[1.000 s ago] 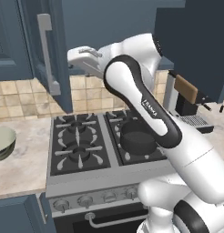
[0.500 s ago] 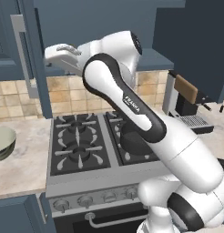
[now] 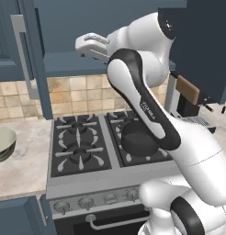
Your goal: Open the cabinet and move the ladle to the pot. Then close the cabinet.
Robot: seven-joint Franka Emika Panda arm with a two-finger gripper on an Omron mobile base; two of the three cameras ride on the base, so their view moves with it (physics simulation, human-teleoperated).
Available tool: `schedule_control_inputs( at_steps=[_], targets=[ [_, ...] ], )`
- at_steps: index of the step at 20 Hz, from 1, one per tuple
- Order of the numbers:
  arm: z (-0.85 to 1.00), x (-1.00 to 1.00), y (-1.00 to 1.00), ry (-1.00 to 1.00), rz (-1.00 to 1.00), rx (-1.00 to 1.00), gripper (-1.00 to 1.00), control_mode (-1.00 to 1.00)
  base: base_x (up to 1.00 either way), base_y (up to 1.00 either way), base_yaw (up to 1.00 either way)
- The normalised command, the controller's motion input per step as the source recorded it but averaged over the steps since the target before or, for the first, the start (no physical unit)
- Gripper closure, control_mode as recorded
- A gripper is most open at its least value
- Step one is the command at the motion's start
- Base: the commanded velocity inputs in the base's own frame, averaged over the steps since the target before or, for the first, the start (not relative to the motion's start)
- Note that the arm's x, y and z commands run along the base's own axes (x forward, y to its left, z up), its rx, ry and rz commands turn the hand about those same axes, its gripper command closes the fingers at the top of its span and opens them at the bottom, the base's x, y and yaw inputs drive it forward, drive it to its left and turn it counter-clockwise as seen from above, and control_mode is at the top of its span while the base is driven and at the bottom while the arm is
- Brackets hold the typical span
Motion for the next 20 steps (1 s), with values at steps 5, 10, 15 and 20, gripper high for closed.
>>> schedule_control_inputs(
  at_steps=[5,10,15,20],
  targets=[
    [0.00,0.07,-0.89,0.00,-0.32,-0.05,-1.00,-1.00,0.00,0.00,0.00],
    [-0.02,0.27,-0.77,0.00,-0.25,0.03,-1.00,-1.00,0.00,0.00,0.00],
    [-0.05,0.34,-0.61,0.00,-0.14,0.24,-1.00,-1.00,0.00,0.00,0.00],
    [-0.21,0.25,-0.50,0.02,-0.08,0.26,-1.00,-1.00,0.00,0.00,0.00]
  ],
)
